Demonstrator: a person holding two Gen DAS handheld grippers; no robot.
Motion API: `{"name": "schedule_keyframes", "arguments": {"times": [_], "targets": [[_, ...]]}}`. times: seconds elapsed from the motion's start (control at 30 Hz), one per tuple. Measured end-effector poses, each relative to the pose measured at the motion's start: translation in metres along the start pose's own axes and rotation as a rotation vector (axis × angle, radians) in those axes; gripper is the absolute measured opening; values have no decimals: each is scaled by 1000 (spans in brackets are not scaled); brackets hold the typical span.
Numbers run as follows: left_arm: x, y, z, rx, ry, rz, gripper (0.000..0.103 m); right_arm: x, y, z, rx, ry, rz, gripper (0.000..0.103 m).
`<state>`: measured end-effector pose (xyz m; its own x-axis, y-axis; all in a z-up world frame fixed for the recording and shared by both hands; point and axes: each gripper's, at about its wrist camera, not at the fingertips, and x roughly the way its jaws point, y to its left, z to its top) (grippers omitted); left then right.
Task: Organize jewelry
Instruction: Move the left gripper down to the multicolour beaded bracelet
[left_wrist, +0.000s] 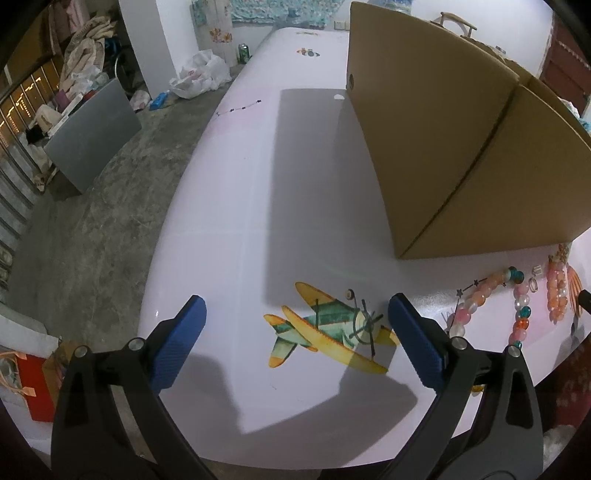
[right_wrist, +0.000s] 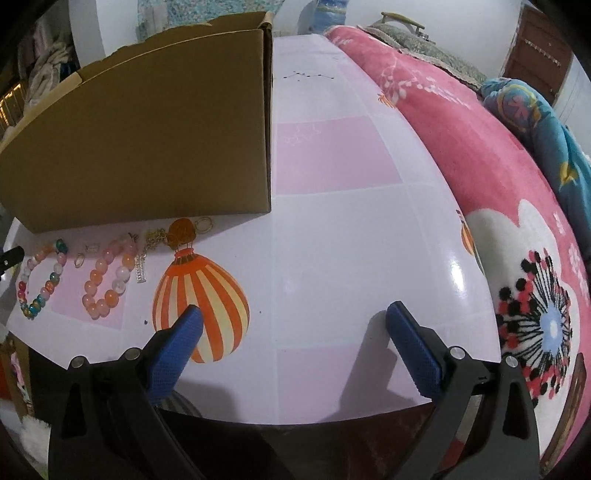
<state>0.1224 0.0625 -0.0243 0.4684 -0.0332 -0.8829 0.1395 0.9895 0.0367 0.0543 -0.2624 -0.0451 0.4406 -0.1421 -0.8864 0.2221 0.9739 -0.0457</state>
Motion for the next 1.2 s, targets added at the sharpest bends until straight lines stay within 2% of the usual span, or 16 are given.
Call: {"name": "schedule_keyframes", "arguments": {"times": [0.2,0.3,0.43,0.5,0.6,0.73,0.8,0.9,0.93,1.0,1.03,1.13,1.2], "targets": [[-1,1,-5,1,-19,-9,96,0,-1,-1,0,1,16,96],[0,3,-3,-7,-5,-27,96,-1,-1,-1,-15,-5,23,96],[-1,2,-4,22,-11,-32,96,-12,2,0,-44,-59,16,96],[-3,0,-4,43,-16,-27,96,-25,0,3,-21,-113,47,96],[-18,1,-7,38,-73,-41,96,-47,0,9,-1,-186,104,96],[-49,-1,-14,34,-184,-142,96,-72,11,11,-9,-276,253,96],[-59,-5,-17,42,-212,-183,95,-79,23,11,-23,-293,358,96],[-69,-14,-23,58,-233,-219,95,-78,42,12,-43,-270,479,96],[-72,-18,-25,69,-239,-223,93,-75,52,13,-52,-252,516,94],[-71,-23,-27,80,-233,-243,80,-69,68,14,-67,-213,564,88],[-70,-26,-28,82,-222,-258,77,-66,74,14,-71,-195,583,85],[-62,-34,-30,104,-185,-302,64,-57,94,13,-79,-144,626,74],[-56,-41,-31,137,-170,-288,57,-49,110,12,-89,-109,628,68]]}}
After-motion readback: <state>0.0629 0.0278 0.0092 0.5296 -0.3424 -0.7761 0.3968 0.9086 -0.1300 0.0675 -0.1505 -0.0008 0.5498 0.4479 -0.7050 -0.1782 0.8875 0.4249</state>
